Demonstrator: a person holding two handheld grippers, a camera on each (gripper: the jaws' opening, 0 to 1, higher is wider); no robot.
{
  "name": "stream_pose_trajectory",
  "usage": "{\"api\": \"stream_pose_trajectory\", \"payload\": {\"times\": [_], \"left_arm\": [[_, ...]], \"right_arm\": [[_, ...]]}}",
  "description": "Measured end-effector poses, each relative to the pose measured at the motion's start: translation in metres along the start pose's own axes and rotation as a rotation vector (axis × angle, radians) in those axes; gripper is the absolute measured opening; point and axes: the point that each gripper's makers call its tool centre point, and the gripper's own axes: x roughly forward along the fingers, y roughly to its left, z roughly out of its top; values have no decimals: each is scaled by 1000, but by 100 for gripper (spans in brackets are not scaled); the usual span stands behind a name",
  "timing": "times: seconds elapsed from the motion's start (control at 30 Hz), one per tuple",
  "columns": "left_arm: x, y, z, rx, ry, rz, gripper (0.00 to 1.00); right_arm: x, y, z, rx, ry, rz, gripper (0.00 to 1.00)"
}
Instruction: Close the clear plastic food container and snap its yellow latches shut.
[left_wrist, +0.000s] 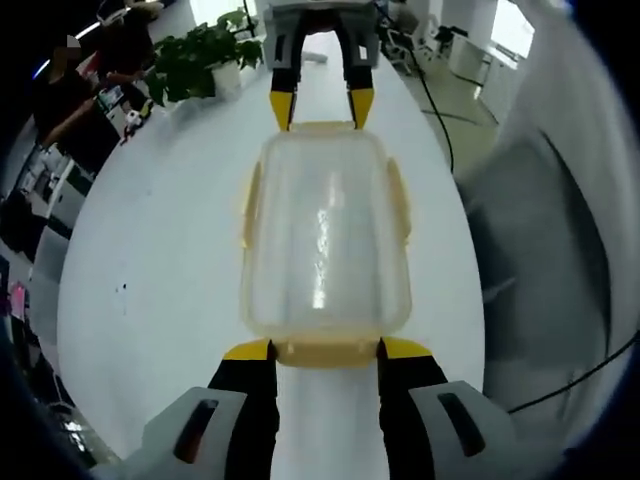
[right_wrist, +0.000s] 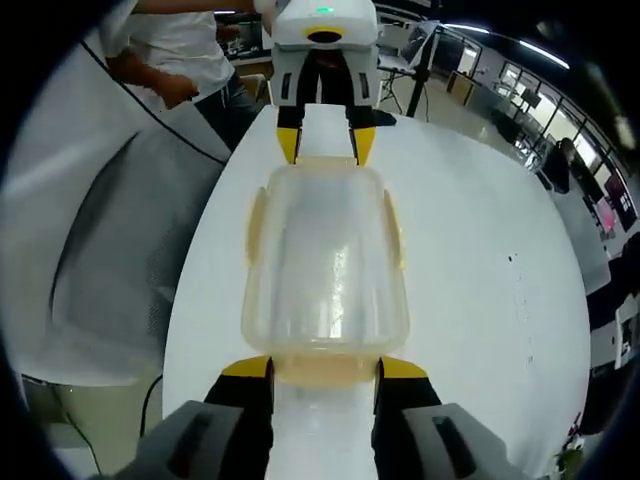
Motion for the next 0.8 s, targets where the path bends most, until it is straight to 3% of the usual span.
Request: {"api": "stream_pose_trajectory", "payload": {"times": [0.27,0.8], "left_arm": [[18,3,19,-12,10,-7,36],[49,16,39,10,17,-13,36]], "right_arm": [[-2,-5,-24,-4,10,17,36],[3,-14,-63,23,12,23,36]]}}
